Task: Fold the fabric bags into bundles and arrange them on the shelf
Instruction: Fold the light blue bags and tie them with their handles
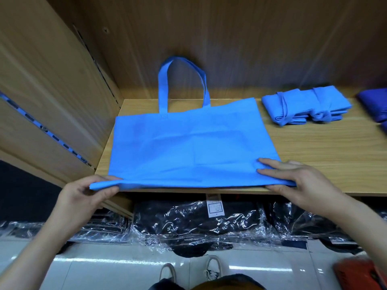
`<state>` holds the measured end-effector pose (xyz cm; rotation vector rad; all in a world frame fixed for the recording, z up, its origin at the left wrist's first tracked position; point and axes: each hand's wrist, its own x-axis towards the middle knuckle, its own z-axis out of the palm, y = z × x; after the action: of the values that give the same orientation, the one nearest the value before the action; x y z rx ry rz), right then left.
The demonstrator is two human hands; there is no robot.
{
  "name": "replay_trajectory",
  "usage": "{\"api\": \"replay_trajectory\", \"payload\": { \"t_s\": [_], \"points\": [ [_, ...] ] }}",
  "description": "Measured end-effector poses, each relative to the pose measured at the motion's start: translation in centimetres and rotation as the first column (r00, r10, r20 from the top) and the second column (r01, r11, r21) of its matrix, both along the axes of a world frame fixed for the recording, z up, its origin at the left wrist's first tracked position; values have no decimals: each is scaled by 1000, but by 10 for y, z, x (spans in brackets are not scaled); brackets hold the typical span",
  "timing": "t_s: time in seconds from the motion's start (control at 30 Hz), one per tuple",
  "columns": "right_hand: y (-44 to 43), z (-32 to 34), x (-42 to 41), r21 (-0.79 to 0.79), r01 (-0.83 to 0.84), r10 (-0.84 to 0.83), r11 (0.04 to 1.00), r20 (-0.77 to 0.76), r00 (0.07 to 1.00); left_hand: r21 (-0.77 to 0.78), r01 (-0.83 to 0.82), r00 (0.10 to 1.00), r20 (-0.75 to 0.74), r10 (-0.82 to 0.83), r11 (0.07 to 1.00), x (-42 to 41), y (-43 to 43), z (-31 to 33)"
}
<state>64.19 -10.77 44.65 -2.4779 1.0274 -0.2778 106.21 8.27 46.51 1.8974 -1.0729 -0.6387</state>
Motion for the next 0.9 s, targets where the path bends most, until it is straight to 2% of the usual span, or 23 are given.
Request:
{"api": "replay_trajectory", "payload": {
  "t_s": [0.07, 0.13, 0.23, 0.3, 0.4, 0.47, 0.6, 0.7, 0.73, 0.83, 0.9],
  "points": [
    [-1, -2, 0, -55, 33, -29, 998, 68, 997, -25, -42, 997, -62, 41, 999, -3, 1, -6],
    [-3, -1, 2, -3, 95, -93, 995, 193, 977, -34, -98, 992, -86, 95, 995, -4, 1, -12],
    [-7, 8, 4, 314, 151, -267, 937, 367, 891, -76, -140, 982, -137, 128, 987, -8, -3, -13],
    [-10, 14, 7, 557, 149, -432, 817, 419, 799, -95, -170, 980, -119, 158, 981, -10, -7, -14],
    [-18, 12, 16, 646, 220, -570, 731, 400, 718, -101, -245, 969, -2, 246, 964, -14, -17, -15],
    [-20, 11, 28, 603, 322, -610, 730, 364, 704, -76, -274, 950, 135, 282, 959, -18, -25, -13],
    [-19, 2, 42, 358, 587, -685, 726, 303, 663, 56, -289, 858, 457, 233, 956, -21, -37, -10],
    [-11, 1, 51, 65, 678, -676, 732, 199, 710, 224, -312, 805, 578, 132, 924, -19, -44, -9],
    [-9, 1, 53, 25, 683, -675, 730, 180, 715, 264, -320, 791, 602, 104, 910, -17, -47, -9],
    [-10, 2, 56, 38, 712, -709, 702, 136, 692, 337, -349, 750, 660, 44, 874, -12, -52, -7],
    [-12, 4, 57, 49, 710, -710, 702, 118, 694, 328, -374, 707, 707, 37, 867, -12, -53, -7]
  ]
}}
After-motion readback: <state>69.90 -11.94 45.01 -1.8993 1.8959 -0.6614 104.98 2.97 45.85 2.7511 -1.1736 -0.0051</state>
